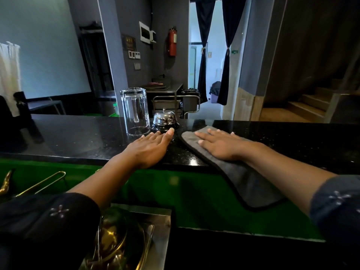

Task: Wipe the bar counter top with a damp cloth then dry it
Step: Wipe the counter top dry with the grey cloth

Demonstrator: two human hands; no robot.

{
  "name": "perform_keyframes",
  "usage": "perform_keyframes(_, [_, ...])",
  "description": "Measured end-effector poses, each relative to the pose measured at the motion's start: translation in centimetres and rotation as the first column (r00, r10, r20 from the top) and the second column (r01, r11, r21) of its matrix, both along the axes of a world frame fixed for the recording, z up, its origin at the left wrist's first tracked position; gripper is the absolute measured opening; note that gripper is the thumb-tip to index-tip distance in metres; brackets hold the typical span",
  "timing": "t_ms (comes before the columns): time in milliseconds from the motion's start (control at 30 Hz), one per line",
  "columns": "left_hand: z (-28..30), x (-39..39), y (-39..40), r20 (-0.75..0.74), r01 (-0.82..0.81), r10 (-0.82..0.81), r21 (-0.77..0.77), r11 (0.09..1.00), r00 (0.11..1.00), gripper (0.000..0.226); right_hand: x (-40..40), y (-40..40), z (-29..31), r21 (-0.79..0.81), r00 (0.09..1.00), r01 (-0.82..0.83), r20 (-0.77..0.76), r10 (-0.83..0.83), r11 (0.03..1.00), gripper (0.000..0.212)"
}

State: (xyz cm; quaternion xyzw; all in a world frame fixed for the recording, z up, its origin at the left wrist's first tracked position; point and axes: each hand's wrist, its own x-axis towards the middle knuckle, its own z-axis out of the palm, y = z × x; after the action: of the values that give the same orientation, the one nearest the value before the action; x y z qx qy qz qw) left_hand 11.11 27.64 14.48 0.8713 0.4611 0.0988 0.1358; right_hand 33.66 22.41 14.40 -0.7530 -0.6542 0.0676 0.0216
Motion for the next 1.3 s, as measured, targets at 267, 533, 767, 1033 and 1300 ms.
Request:
perform_keyframes(267, [-0.2, 0.2, 0.9, -0.009, 0.018, -0.018, 0.012, 1.000, 1.000, 0.066, 2.7, 13.2, -0.6, 0.002, 0.999, 0.038, 0.008, -0.038, 0.999, 0.065])
perform_keyframes(533, [-0.1, 0.4, 0.7, -0.034, -0.017, 0.017, 0.023, 1.000, 0.999, 0.070, 1.7, 13.1, 0.0, 0.029, 0.992, 0.127, -0.018, -0.127, 0.991, 0.058])
perform_keyframes(767, [0.6, 0.6, -0.4, -0.046, -0.068, 0.068, 0.008, 0.998, 0.997, 0.077, -6.3, 4.0, 0.5, 0.099, 0.999, 0.040, 0.008, -0.041, 0.994, 0.057])
perform_keyframes(1033, [0.6, -0.3, -0.6, 0.081, -0.063, 0.064, -0.008, 0.998, 0.995, 0.093, -8.0, -1.6, -0.5, 0.050, 0.998, -0.061, -0.009, 0.062, 0.997, 0.059])
perform_keyframes(1300, [-0.4, 0.3, 0.6, -0.042, -0.017, 0.020, 0.050, 0.999, 0.999, 0.089, -1.5, 0.3, -0.3, 0.004, 0.997, 0.074, 0.019, -0.074, 0.997, 0.060])
